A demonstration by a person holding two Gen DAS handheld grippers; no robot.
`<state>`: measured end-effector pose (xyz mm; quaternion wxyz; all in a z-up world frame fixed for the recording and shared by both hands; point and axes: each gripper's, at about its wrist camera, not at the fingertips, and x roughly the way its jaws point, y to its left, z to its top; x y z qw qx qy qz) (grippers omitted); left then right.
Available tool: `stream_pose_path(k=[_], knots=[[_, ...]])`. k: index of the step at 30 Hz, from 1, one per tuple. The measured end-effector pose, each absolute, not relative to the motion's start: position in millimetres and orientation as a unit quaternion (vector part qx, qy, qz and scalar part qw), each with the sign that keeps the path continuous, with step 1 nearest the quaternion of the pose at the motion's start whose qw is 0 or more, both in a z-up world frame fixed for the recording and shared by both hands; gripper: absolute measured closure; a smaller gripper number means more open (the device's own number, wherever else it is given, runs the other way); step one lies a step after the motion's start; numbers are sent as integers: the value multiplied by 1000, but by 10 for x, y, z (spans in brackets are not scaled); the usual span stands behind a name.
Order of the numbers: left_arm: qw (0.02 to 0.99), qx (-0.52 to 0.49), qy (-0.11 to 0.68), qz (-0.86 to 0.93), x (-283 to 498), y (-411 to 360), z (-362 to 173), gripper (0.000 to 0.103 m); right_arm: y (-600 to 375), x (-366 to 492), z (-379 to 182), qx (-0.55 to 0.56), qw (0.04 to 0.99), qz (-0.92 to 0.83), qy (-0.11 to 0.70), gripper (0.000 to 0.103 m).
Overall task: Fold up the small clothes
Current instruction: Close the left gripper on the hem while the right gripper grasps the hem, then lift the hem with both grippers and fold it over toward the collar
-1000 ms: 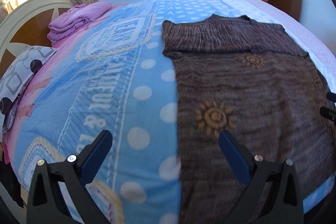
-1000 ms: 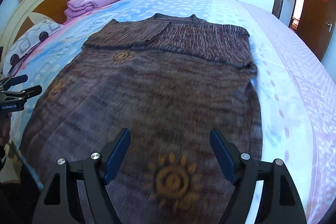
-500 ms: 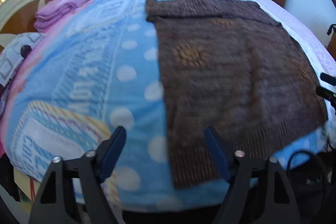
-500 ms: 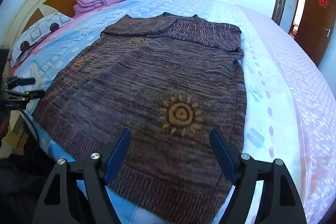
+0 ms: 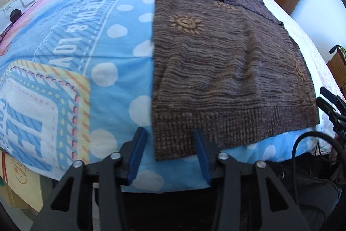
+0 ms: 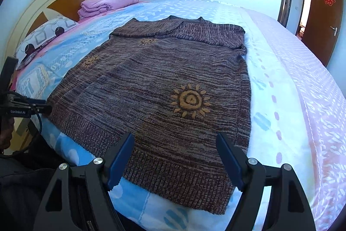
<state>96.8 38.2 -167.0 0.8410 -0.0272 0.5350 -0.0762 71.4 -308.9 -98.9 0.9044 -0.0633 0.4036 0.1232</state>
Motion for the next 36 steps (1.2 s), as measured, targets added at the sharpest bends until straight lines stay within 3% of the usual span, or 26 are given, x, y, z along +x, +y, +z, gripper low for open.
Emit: stream_pose_path(k=[2,4,5,6,14,21,25,27,29,30,31,36], knots=[[841,-20,535,-75,956,354,-1696,59,-3139,718,-983,-55,905,120,404,25],[844,-13,531,-73,945,338,-1717,73,-3191,720,-983,-48,906,114,405,25],[845,-14,528,-84,940,335,-1709,90,-3208,719,-983,-46,906,113,405,25],[845,-17,526,-91,938,328,-1695,93,-3237,719,-978,-44,906,110,406,25],[887,16,451,-100,829,356,-1292,96,-3726,572,-922,31,904,84,419,25],[880,32,464,-93,863,328,-1430,96,-3844,533,-1139,63,882,84,460,26],[880,27,466,-88,855,367,-1440,96,-3764,518,-1248,59,863,106,490,50],[881,28,464,-88,849,361,-1435,96,-3715,504,-1279,49,861,107,495,51],[881,30,463,-89,849,346,-1450,96,-3714,502,-1276,49,863,106,491,60],[881,29,463,-89,853,346,-1452,96,-3729,505,-1276,55,863,106,490,84],[882,27,462,-90,859,349,-1441,96,-3769,508,-1274,69,862,111,489,97],[897,4,433,-93,829,433,-1226,96,-3936,459,-1119,139,873,140,445,97]])
